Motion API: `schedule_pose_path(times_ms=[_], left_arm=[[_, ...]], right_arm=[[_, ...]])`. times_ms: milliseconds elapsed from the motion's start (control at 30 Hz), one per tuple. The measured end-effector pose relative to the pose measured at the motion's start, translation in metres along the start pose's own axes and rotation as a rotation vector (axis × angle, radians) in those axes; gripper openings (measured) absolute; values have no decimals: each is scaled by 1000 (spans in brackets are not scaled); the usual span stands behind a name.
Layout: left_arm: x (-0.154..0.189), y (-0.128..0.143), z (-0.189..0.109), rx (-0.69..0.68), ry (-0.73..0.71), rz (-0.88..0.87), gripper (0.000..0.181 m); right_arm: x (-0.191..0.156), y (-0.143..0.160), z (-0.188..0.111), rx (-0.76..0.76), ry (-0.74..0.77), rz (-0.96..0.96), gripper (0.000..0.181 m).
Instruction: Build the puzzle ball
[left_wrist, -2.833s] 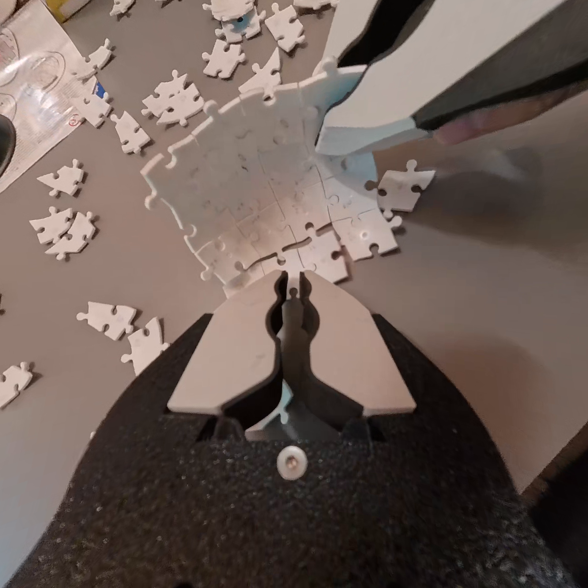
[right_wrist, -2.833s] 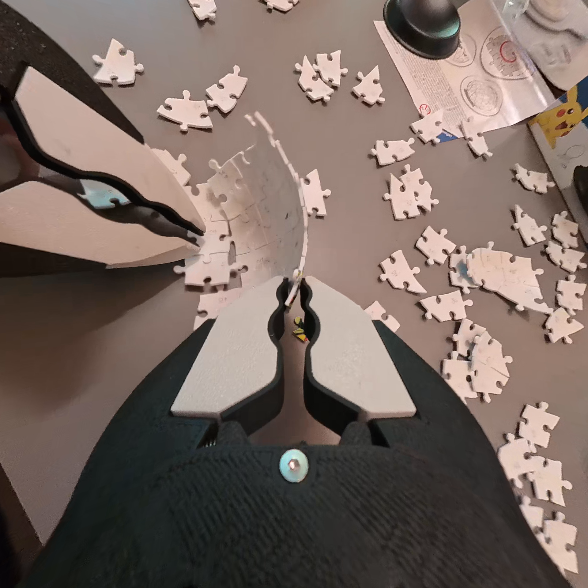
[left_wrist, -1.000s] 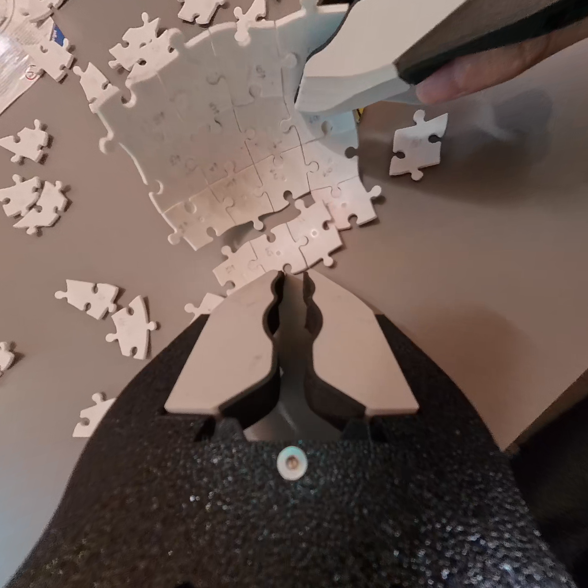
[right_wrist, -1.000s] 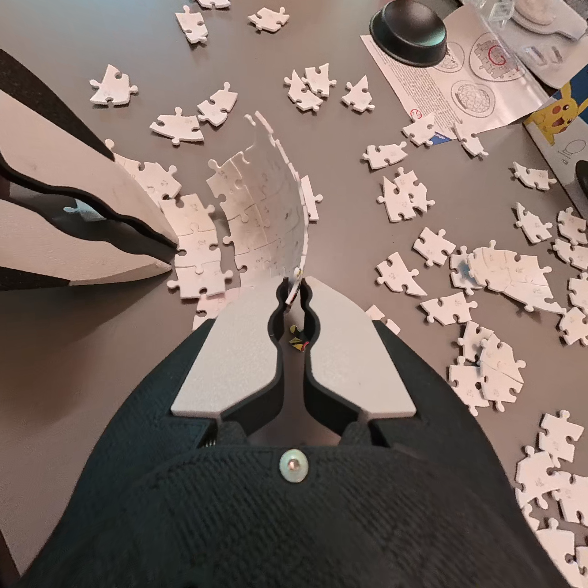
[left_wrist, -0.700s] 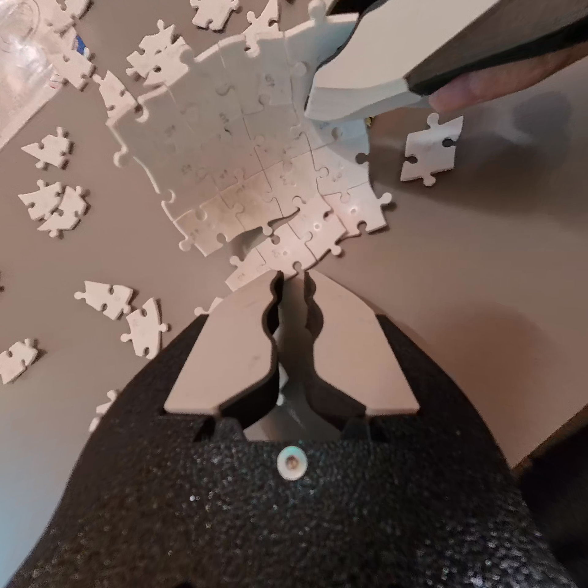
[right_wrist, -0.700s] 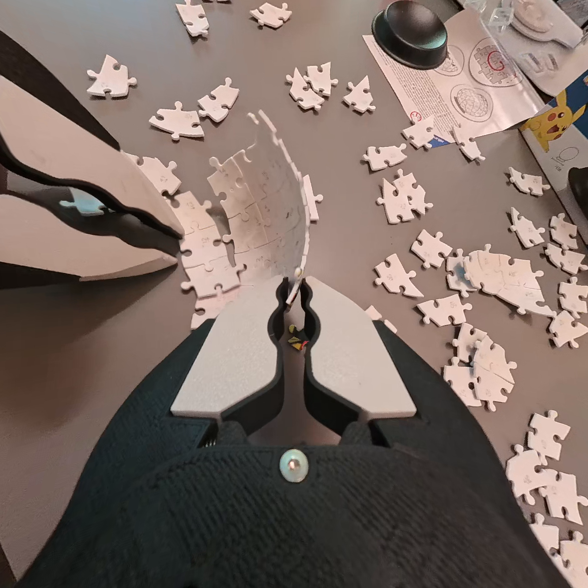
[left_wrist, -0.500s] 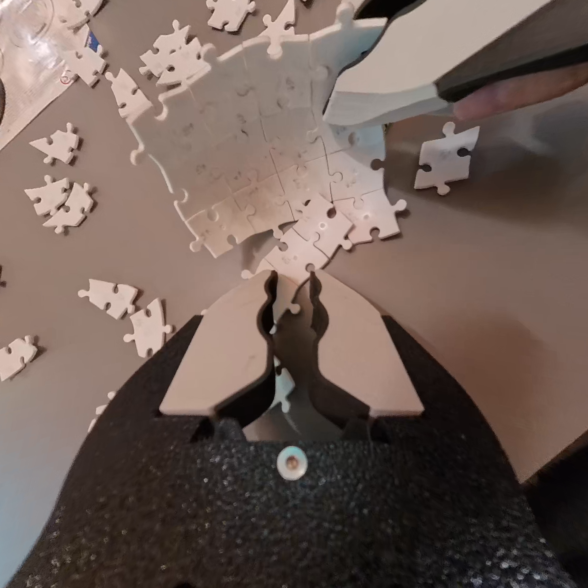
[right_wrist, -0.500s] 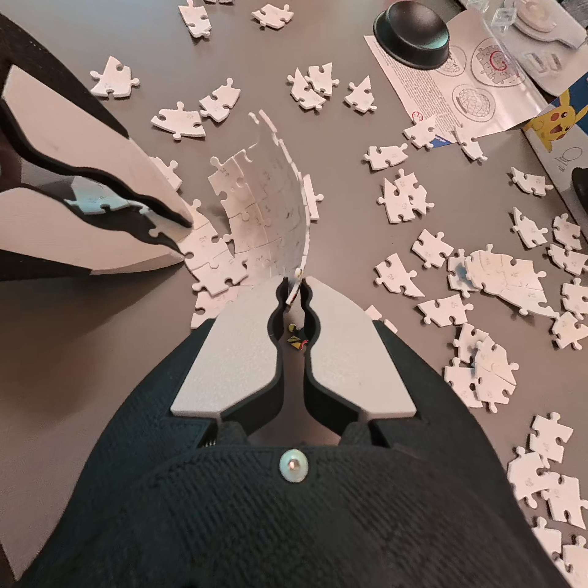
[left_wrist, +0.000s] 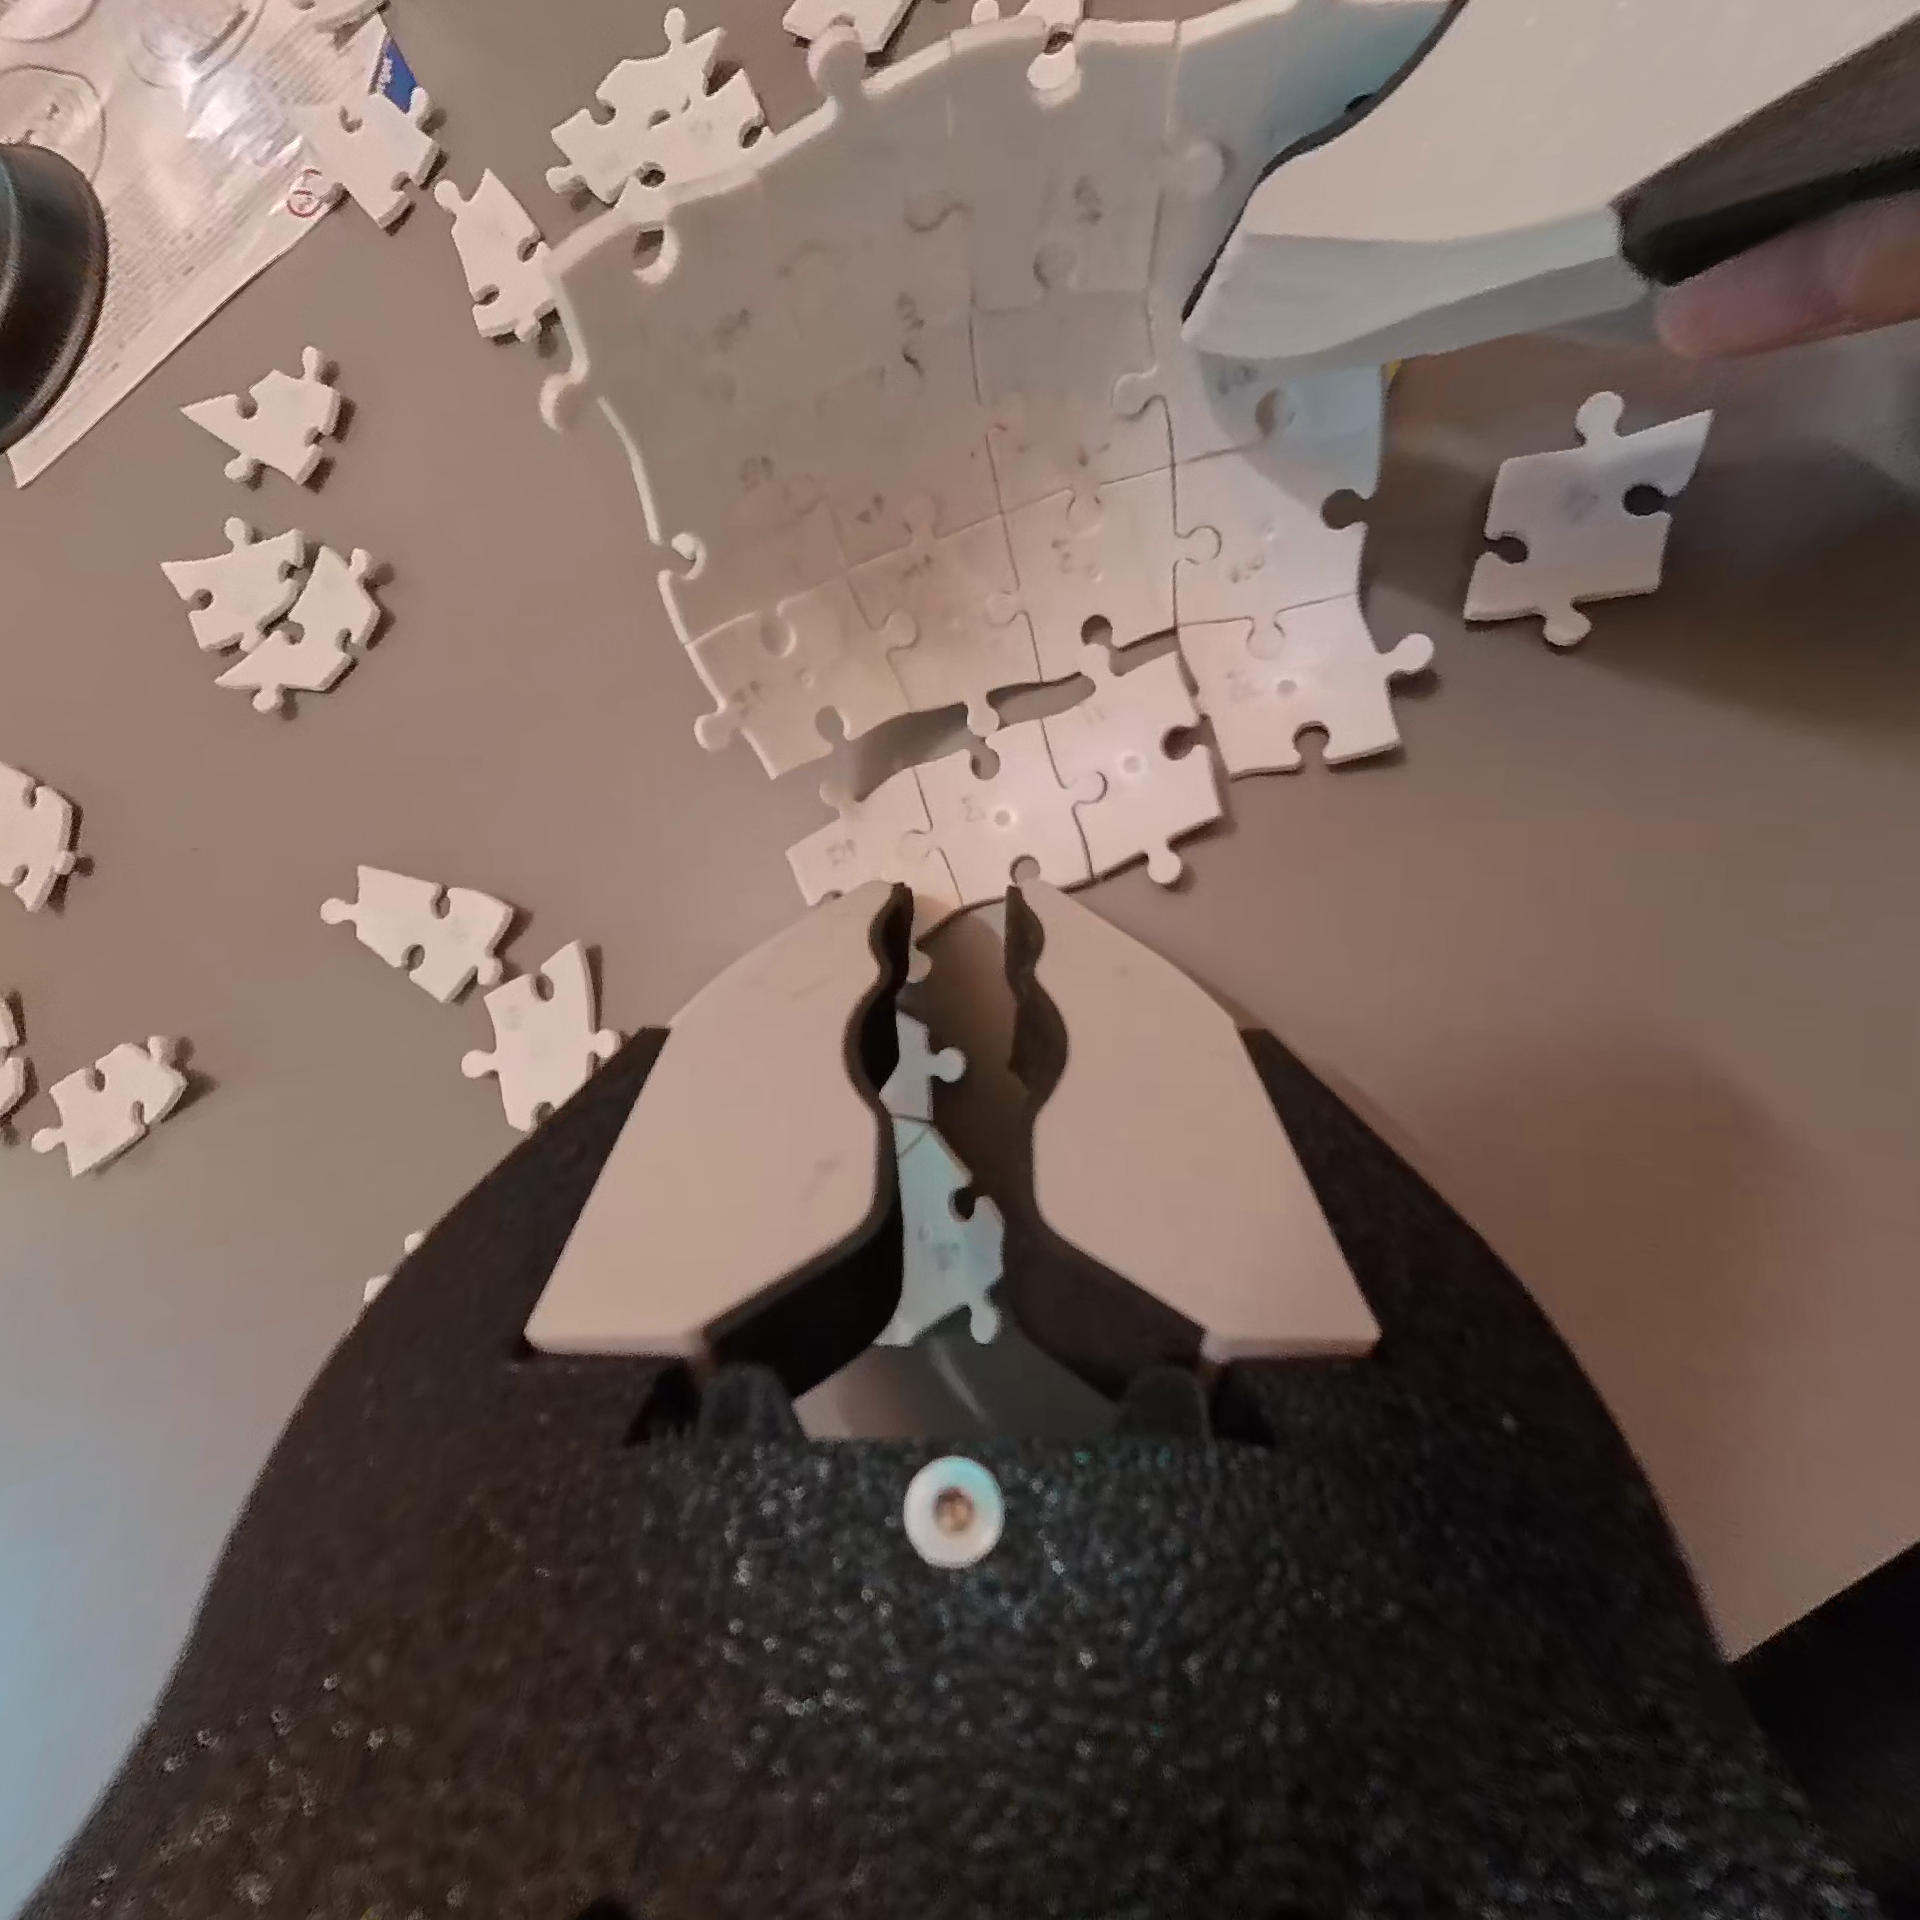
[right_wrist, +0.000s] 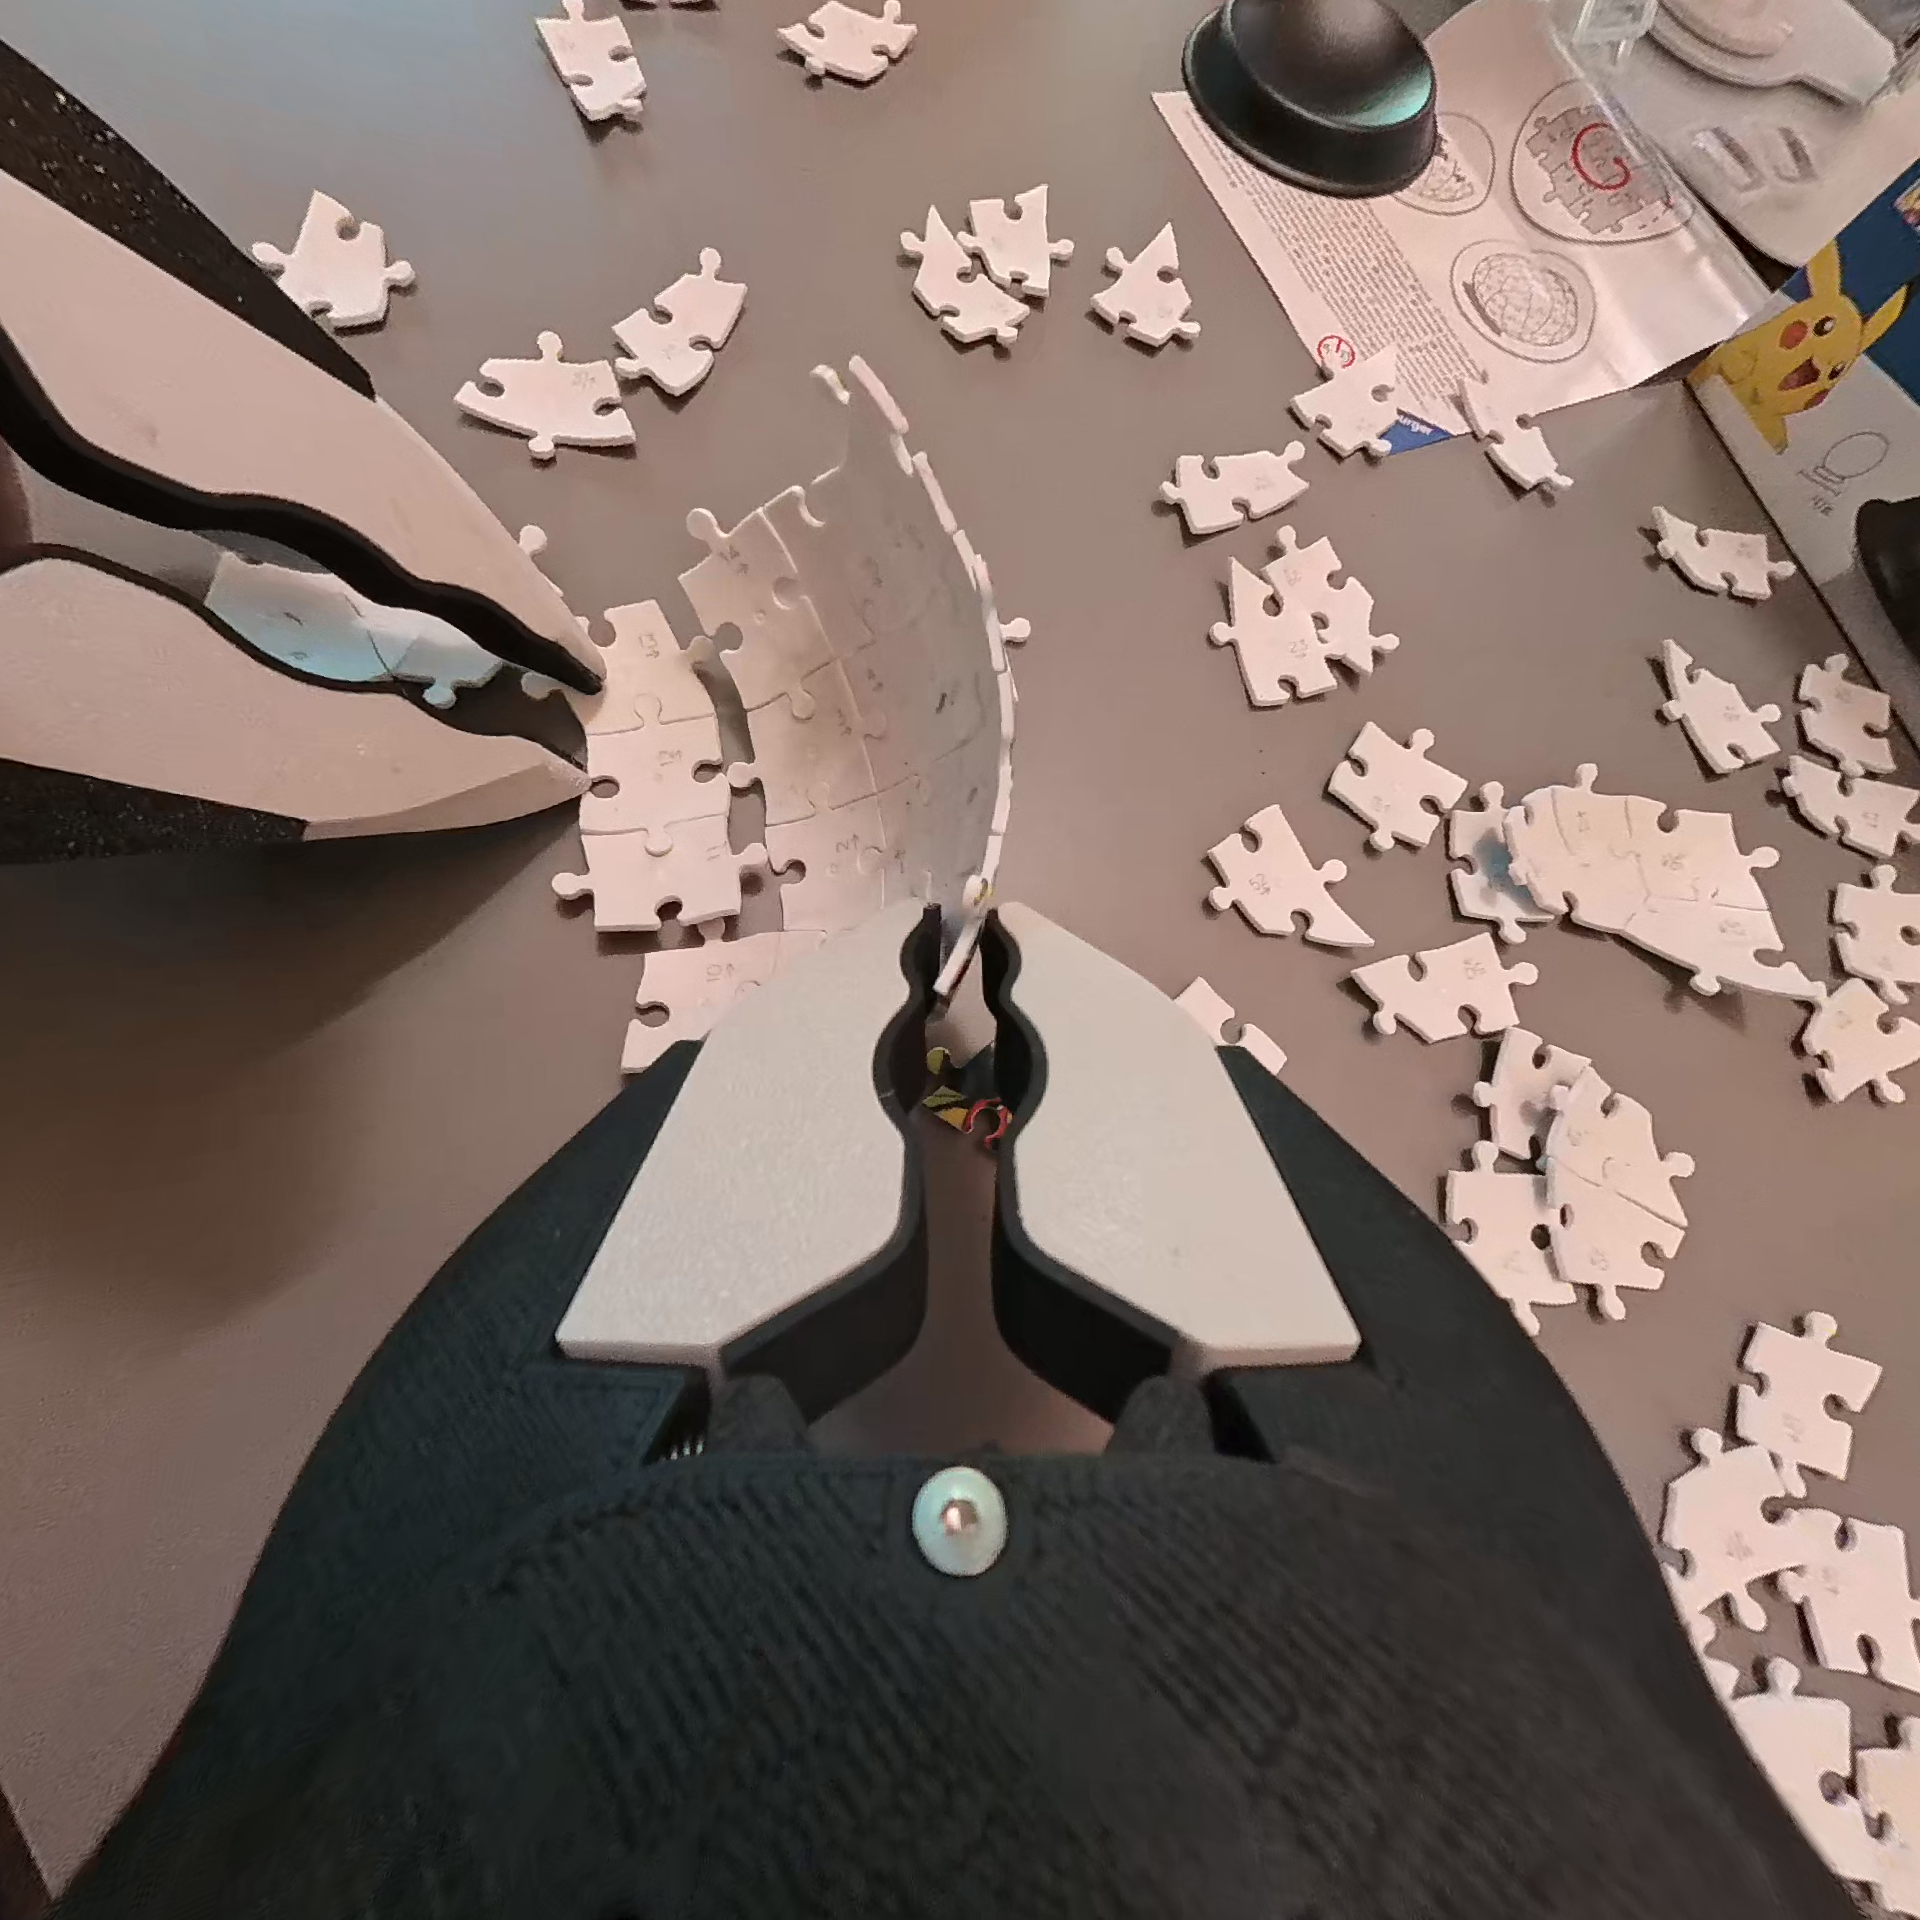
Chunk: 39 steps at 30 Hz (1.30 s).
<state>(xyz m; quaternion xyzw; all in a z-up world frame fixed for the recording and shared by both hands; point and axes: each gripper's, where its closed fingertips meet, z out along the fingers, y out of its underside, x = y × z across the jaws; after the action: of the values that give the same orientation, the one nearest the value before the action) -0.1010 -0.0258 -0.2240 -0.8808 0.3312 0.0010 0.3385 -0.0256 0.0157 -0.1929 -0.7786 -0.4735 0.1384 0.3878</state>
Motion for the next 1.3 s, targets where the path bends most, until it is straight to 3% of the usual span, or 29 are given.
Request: schedule_pose_path(times_ms=[467,900,1067,1300], left_arm=[[1,-2,2,33,15,-15,16],[-8,-17,-9,171,43,-157,28],[-22,-2,-5,113,41,-237,41],[-21,0,-5,109,232,-360,37]], right_arm=[[2,2,1,-7,13,-3,8],[4,4,2,-6,12,3,9],[5,5,2,-4,10,5,10],[5,5,2,-5,9,7,10]])
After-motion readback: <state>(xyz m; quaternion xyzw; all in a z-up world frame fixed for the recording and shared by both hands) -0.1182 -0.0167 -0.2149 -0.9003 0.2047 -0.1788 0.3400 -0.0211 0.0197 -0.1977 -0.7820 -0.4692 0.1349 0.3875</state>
